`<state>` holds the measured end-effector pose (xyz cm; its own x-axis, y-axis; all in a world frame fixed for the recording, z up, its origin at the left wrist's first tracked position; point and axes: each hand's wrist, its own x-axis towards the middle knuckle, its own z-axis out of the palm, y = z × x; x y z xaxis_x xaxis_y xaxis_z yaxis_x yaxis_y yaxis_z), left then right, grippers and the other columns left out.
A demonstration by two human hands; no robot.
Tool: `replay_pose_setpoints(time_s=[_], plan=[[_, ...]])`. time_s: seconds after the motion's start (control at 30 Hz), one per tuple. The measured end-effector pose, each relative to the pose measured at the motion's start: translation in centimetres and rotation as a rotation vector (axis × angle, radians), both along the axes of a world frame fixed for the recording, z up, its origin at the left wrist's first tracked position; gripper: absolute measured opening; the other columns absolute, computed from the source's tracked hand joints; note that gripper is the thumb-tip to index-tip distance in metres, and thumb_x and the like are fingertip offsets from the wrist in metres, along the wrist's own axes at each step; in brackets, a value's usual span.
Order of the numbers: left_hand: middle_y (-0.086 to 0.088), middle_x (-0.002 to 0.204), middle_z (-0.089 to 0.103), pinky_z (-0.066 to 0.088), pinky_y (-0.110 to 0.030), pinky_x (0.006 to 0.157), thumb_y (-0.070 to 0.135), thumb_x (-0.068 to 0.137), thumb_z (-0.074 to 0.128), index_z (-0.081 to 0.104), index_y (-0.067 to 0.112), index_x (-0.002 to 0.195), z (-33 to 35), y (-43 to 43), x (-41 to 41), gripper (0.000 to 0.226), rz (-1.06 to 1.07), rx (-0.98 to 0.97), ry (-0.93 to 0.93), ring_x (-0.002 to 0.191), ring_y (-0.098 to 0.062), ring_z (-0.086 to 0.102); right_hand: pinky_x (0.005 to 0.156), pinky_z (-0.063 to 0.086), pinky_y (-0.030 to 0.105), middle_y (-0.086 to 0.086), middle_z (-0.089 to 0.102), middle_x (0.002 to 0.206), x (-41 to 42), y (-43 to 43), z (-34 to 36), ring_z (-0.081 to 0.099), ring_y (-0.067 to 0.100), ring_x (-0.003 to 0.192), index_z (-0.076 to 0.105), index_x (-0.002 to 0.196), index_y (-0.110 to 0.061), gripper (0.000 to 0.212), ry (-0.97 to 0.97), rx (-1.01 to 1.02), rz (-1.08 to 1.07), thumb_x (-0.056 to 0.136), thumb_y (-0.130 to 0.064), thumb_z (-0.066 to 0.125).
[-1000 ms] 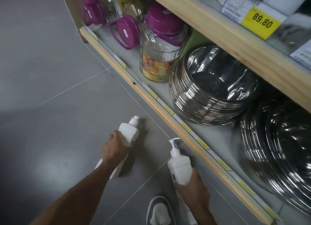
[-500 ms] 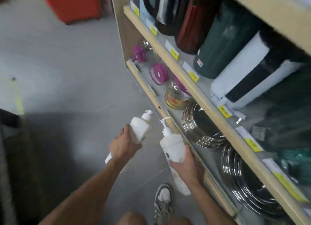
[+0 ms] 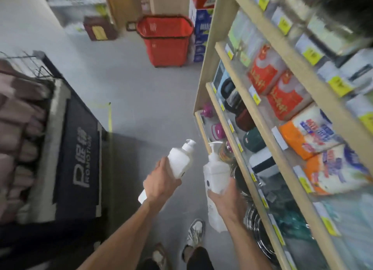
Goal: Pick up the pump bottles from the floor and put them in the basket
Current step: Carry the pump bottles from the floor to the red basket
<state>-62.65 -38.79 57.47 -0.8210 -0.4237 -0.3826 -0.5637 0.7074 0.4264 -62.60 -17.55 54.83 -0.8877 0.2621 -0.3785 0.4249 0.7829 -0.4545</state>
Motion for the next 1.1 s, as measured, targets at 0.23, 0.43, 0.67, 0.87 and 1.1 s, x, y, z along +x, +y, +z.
replay_pose_setpoints(time_s=[0.23,0.43,0.67,0.87,1.1], plan=[[0.008,0.114,0.060,0.045,-0.036,0.071,0.046,0.063,0.079,0.038,0.030,0.116,8.1,-3.6,6.0,0.068,0.103,-0.003,0.108,0.092,-0.029,0.065,0.074,0.053,0.035,-0.005,0.068,0.095,5.0,-3.7,7.6,0.066,0.024,0.082,0.048,0.115,-0.024,0.072,0.049,-0.018,0.012,0.063,-0.058,0.083],[0.010,0.108,0.058,0.046,-0.037,0.070,0.045,0.063,0.076,0.035,0.032,0.116,11.0,-6.0,10.7,0.068,0.225,0.000,0.191,0.088,-0.028,0.063,0.067,0.049,0.033,-0.006,0.067,0.101,6.9,-5.7,9.9,0.067,0.024,0.081,0.043,0.117,-0.028,0.074,0.138,0.009,0.241,0.064,-0.063,0.079],[0.012,0.108,0.054,0.040,-0.035,0.065,0.046,0.067,0.068,0.035,0.032,0.120,12.2,-6.2,16.9,0.064,0.464,-0.053,0.227,0.087,-0.024,0.059,0.067,0.053,0.034,-0.004,0.065,0.095,6.3,-9.1,11.3,0.064,0.025,0.075,0.043,0.107,-0.028,0.064,0.173,-0.040,0.457,0.064,-0.061,0.078],[0.011,0.112,0.058,0.050,-0.039,0.075,0.050,0.067,0.069,0.033,0.034,0.128,13.1,-5.1,22.0,0.072,0.794,-0.070,0.253,0.092,-0.024,0.062,0.065,0.044,0.033,-0.004,0.065,0.097,6.4,-12.0,12.0,0.061,0.027,0.078,0.041,0.104,-0.028,0.059,0.125,-0.102,0.740,0.069,-0.058,0.078],[0.012,0.113,0.059,0.047,-0.038,0.076,0.049,0.068,0.073,0.036,0.035,0.130,13.8,-1.0,28.4,0.073,1.213,-0.122,0.294,0.093,-0.021,0.062,0.069,0.039,0.035,-0.003,0.062,0.096,9.0,-15.5,13.1,0.061,0.031,0.085,0.042,0.112,-0.029,0.058,0.101,-0.160,1.115,0.074,-0.056,0.077]])
